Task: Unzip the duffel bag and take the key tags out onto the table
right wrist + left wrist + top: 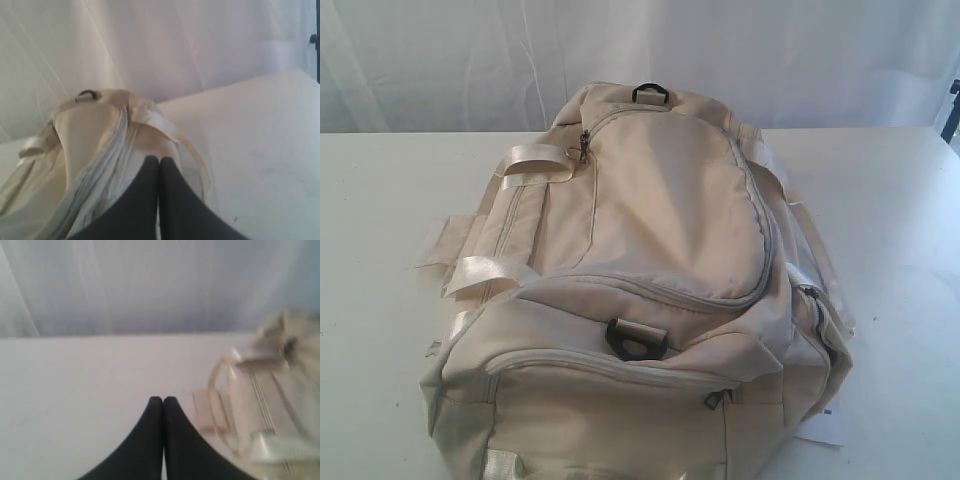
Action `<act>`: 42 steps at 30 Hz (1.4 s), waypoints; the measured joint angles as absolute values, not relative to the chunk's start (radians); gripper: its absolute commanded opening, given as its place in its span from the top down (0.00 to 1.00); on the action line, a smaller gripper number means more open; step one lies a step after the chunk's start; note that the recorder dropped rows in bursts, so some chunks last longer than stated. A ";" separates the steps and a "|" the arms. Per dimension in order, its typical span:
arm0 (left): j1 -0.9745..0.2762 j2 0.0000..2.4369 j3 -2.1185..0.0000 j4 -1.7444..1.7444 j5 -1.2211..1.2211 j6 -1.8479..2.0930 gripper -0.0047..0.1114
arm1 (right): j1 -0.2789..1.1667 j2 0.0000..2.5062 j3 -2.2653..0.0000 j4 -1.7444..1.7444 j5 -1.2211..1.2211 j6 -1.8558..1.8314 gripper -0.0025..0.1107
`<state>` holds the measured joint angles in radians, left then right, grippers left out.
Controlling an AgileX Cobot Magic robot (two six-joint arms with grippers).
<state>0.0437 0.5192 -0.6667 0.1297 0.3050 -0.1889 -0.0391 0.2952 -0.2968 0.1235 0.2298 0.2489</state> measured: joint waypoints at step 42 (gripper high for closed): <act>-0.677 1.340 -0.950 -0.528 0.544 1.039 0.41 | -0.039 1.004 -0.785 0.624 0.889 -0.517 0.98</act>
<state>-0.6772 1.3402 -0.9500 -0.5278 0.5439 1.0389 -0.0391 1.0042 -0.7847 0.6242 0.8892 -0.5174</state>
